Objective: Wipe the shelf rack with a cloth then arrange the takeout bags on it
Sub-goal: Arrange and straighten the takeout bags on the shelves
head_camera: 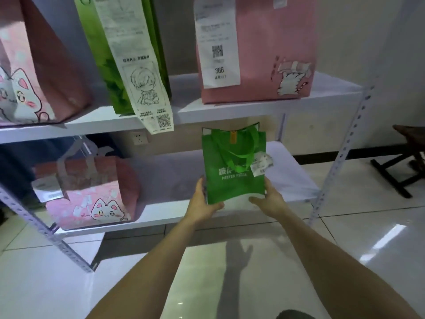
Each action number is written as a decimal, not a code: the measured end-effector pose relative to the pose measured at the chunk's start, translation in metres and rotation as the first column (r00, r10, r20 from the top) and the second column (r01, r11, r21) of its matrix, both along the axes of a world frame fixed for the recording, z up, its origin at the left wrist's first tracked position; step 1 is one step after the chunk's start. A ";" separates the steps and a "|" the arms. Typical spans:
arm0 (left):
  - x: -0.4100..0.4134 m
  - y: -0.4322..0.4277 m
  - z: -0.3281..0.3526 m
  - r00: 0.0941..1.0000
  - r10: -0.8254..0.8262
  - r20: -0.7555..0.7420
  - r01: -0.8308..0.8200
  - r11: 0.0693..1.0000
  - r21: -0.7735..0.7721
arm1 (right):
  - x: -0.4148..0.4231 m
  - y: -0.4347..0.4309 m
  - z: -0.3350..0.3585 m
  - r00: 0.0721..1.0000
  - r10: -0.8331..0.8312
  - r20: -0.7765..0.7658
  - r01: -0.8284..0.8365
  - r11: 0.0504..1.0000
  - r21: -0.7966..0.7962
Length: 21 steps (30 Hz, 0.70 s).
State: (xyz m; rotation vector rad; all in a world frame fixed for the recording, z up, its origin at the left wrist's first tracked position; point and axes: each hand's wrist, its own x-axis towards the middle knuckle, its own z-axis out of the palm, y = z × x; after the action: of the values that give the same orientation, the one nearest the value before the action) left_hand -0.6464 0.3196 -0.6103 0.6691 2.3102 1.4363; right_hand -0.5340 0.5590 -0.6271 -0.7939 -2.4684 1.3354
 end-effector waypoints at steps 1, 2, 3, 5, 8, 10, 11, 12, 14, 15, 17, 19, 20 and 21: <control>-0.002 0.001 -0.005 1.000 -0.003 0.006 0.003 1.000 0.014 | -0.007 -0.003 -0.002 1.000 0.007 -0.001 -0.007 1.000 -0.005; -0.004 0.000 -0.010 1.000 0.000 0.002 0.000 1.000 0.030 | -0.014 -0.009 -0.005 1.000 0.013 0.000 -0.013 1.000 -0.006; -0.005 -0.004 -0.014 1.000 0.017 -0.005 -0.017 0.999 0.041 | -0.019 -0.018 -0.006 1.000 0.025 0.007 -0.025 1.000 -0.001; -0.008 -0.017 -0.020 0.997 0.080 -0.009 -0.079 0.994 0.072 | -0.029 -0.038 -0.008 0.998 0.058 0.014 -0.058 0.998 0.010; -0.016 -0.054 -0.029 0.987 0.162 -0.020 -0.157 0.978 0.135 | -0.049 -0.079 -0.011 0.990 0.138 -0.012 -0.137 0.990 0.038; -0.026 -0.082 -0.029 0.977 0.211 -0.026 -0.205 0.966 0.157 | -0.064 -0.108 -0.011 0.983 0.181 -0.016 -0.180 0.983 0.029; -0.031 -0.096 -0.028 0.972 0.233 -0.029 -0.226 0.961 0.161 | -0.072 -0.121 -0.011 0.981 0.193 -0.010 -0.192 0.981 0.021; -0.035 -0.107 -0.026 0.968 0.248 -0.033 -0.240 0.958 0.158 | -0.078 -0.134 -0.010 0.980 0.199 -0.004 -0.199 0.980 0.018; -0.043 -0.124 -0.024 0.963 0.266 -0.040 -0.259 0.956 0.136 | -0.088 -0.152 -0.010 0.977 0.212 0.017 -0.212 0.977 0.016; -0.045 -0.130 -0.022 0.963 0.268 -0.042 -0.261 0.957 0.125 | -0.093 -0.158 -0.010 0.977 0.213 0.027 -0.213 0.977 0.010; -0.048 -0.136 -0.020 0.962 0.270 -0.043 -0.264 0.959 0.104 | -0.100 -0.163 -0.008 0.975 0.218 0.048 -0.217 0.976 -0.012; -0.051 -0.138 -0.018 0.964 0.261 -0.043 -0.256 0.962 0.089 | -0.106 -0.162 -0.004 0.970 0.231 0.072 -0.229 0.973 -0.032; -0.051 -0.139 -0.017 0.966 0.255 -0.042 -0.251 0.964 0.089 | -0.108 -0.161 -0.003 0.969 0.234 0.081 -0.231 0.972 -0.041; -0.051 -0.141 -0.017 0.966 0.254 -0.044 -0.250 0.965 0.084 | -0.109 -0.161 -0.002 0.970 0.228 0.087 -0.225 0.973 -0.044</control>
State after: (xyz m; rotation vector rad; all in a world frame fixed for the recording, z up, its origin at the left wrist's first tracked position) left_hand -0.6974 0.1782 -0.6273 0.4513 2.4641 1.6447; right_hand -0.6426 0.3983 -0.6296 -0.6067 -2.6832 1.4496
